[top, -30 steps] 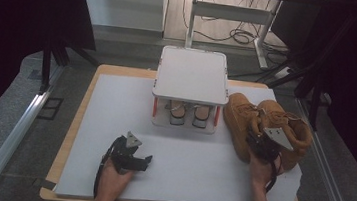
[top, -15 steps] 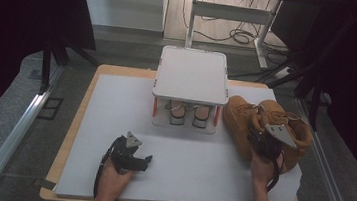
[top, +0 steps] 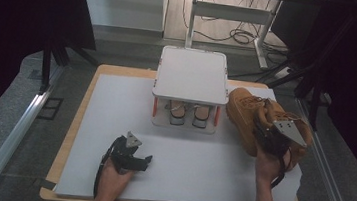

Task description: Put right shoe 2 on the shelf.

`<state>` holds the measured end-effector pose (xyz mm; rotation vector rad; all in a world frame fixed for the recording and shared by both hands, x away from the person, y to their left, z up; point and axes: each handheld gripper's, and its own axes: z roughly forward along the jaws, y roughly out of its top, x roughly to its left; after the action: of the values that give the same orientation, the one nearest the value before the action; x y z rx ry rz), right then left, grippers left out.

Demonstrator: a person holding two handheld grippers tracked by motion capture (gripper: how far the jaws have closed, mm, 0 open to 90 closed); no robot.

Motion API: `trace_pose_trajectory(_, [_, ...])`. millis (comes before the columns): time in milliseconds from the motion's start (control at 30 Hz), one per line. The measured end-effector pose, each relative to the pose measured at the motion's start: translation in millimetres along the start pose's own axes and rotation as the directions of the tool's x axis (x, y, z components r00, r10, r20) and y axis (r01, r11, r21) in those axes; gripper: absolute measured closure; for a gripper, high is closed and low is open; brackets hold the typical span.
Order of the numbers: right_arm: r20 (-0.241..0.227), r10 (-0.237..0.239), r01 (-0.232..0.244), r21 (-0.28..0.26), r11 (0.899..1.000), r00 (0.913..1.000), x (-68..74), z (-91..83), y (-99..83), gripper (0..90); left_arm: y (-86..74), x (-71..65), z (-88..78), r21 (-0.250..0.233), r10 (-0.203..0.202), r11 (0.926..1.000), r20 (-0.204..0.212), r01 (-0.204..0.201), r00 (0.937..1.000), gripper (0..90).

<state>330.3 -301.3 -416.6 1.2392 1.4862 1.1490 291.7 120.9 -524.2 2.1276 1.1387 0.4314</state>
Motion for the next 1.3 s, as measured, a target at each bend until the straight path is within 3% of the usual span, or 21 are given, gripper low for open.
trace_pose_trajectory(933, [0.032,0.003,0.0,-0.109,0.994,0.9995,-9.8,-4.4,67.3,52.5,0.1,0.1,-0.1,0.001,0.0,1.0,0.001,0.0,1.0,13.9])
trace_pose_trajectory(1300, [0.022,-0.003,0.007,-0.158,0.987,0.9997,-6.2,-8.6,92.2,52.5,0.0,0.3,-0.2,0.002,0.003,1.0,0.0,-0.003,1.0,13.9])
